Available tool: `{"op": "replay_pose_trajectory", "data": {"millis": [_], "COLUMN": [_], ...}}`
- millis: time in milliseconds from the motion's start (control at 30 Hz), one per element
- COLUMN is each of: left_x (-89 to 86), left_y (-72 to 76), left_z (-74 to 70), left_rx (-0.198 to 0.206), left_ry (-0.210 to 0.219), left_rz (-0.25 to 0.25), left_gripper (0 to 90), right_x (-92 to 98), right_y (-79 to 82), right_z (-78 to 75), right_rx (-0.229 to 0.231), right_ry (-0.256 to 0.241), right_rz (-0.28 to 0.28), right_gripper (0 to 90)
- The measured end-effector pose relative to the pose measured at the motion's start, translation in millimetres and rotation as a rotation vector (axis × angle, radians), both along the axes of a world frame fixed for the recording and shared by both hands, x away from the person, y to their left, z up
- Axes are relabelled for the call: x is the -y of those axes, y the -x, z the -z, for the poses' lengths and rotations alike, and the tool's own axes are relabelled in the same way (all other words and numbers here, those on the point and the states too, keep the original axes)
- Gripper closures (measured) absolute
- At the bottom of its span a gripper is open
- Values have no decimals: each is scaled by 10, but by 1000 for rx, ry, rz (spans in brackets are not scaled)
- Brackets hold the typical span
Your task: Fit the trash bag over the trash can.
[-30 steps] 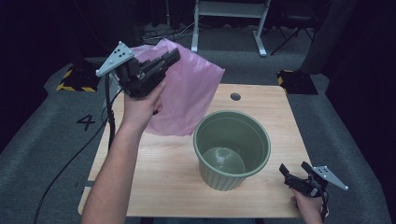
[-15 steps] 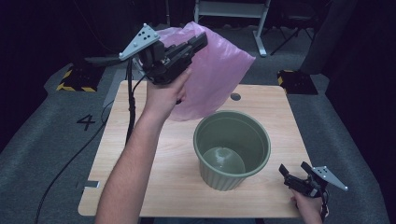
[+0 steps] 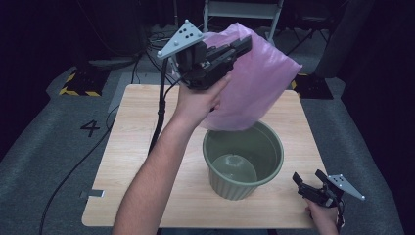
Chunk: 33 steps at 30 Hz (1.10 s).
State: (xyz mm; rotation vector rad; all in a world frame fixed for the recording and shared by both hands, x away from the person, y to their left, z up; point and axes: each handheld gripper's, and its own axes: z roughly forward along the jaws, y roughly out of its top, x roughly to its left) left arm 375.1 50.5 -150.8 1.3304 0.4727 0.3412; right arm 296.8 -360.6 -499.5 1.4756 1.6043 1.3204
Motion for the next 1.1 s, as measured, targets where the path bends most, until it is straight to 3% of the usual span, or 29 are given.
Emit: {"op": "replay_pose_trajectory", "data": {"millis": [33, 100, 133, 233, 300, 333, 433, 700, 800, 867, 1000, 1033, 1100], "left_x": [0, 122, 122, 278, 301, 375, 454, 553, 583, 605, 627, 602, 564], "left_y": [0, 63, 63, 130, 134, 141, 153, 31, -23, -69, -94, -104, -93], "left_z": [0, 72, 72, 263, 299, 398, 519, 716, 763, 824, 889, 955, 1023], "left_rx": [0, 1, 1, -4, -9, -20, -11, 11, 32, 15, -12, -46, -58], "left_ry": [0, -55, -55, -81, -82, -104, -139, -114, -80, -27, -28, -8, -11], "left_rz": [0, 9, 9, 42, 47, 62, 68, 124, 157, 191, 193, 205, 202], "left_gripper": [896, 896, 895, 895, 895, 895, 895, 894, 892, 892, 891, 891, 891], "right_x": [4, 10, 12, 12, 12, 12, 11, 10, 11, 13, 16, 17, 17], "right_y": [0, 2, 2, 2, 3, 2, 2, 7, 3, 4, 6, 7, 7], "right_z": [0, 1, 2, 2, 2, 2, 3, 2, 2, 1, 2, 2, 3], "right_rx": [-1, 0, 2, 1, 2, 2, 2, 6, 0, 1, 5, 6, 8], "right_ry": [-2, -7, -10, -11, -10, -11, -9, -10, -16, -18, -20, -19, -16], "right_rz": [-2, -2, -2, -3, -4, -2, -2, -2, -5, -6, -8, -7, -9], "right_gripper": [0, 0, 0, 0, 0, 0, 0, 0, 0, 0, 0, 0, 0]}}
